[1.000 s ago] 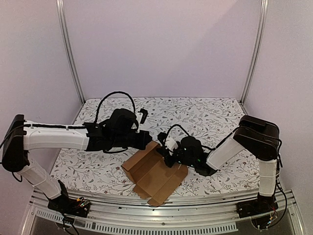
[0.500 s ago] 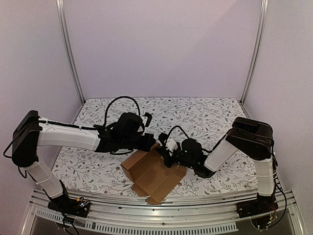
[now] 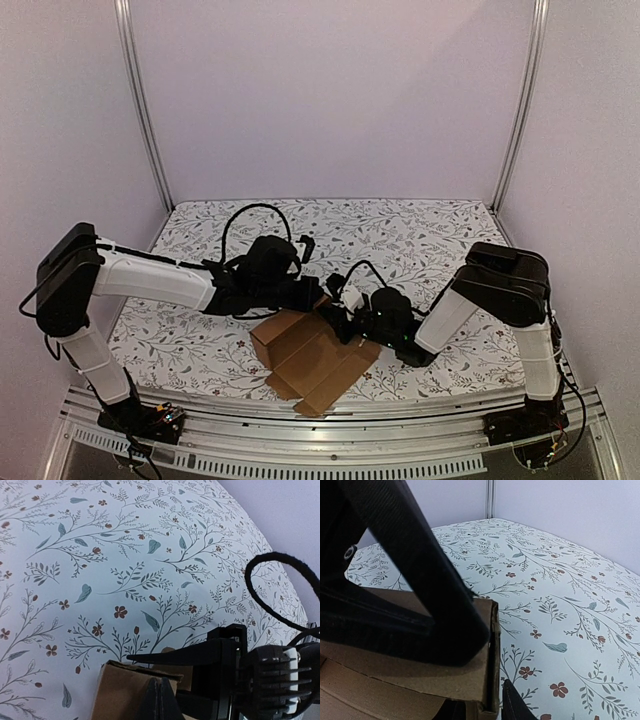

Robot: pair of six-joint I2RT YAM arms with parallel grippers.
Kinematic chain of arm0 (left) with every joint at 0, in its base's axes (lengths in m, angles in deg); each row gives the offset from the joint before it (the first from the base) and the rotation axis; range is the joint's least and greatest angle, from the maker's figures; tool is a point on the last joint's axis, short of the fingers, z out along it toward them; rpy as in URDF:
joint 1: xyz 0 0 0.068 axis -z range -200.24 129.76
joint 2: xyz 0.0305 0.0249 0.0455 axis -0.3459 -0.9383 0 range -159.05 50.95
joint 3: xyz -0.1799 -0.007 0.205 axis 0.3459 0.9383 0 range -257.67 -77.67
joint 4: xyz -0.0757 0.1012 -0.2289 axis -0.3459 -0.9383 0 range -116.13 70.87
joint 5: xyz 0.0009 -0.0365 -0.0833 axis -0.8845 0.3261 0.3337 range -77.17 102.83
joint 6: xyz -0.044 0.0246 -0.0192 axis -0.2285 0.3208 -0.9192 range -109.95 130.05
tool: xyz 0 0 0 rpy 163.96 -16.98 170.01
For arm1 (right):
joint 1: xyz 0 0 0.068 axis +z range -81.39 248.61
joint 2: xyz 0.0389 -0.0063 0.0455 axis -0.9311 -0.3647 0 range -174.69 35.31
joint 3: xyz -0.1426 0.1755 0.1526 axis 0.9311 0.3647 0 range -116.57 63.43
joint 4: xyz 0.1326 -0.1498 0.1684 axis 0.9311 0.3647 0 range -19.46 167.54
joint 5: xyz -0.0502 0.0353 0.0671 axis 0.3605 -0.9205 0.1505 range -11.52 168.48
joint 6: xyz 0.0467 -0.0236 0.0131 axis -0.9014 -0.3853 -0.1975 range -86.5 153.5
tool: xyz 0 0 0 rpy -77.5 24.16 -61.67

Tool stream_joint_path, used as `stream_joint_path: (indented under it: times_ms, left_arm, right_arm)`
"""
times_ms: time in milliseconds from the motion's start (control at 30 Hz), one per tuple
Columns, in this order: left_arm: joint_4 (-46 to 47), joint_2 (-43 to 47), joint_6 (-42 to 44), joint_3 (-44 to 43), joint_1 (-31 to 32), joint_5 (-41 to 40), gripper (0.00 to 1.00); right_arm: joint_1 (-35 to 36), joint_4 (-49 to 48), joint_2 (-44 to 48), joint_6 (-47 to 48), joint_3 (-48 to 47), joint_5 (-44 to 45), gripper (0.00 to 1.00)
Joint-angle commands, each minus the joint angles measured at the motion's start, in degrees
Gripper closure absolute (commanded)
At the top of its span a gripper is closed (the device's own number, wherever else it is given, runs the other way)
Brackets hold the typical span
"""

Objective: Fold the paper box

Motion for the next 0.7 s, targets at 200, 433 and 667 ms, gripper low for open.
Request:
stream_joint_path:
  times_ms: [200, 433, 667]
  left_arm:
    - [0.22, -1.39, -1.18, 1.94, -0.76, 1.23, 1.00]
    - [0.31, -0.73, -1.79, 2.63, -0.67, 1.51, 1.00]
    - [0.20, 0.80, -2.24, 3.47, -0.67, 1.31, 1.00]
  right_arm:
    - [-0.38, -1.57, -3.25, -1.75, -3.28, 2.97, 0.73]
    - [-0.33, -1.42, -4.46, -2.25, -5.32, 4.29, 0.82]
    - [0.03, -1.26, -4.70, -1.50, -5.08, 4.90, 1.00]
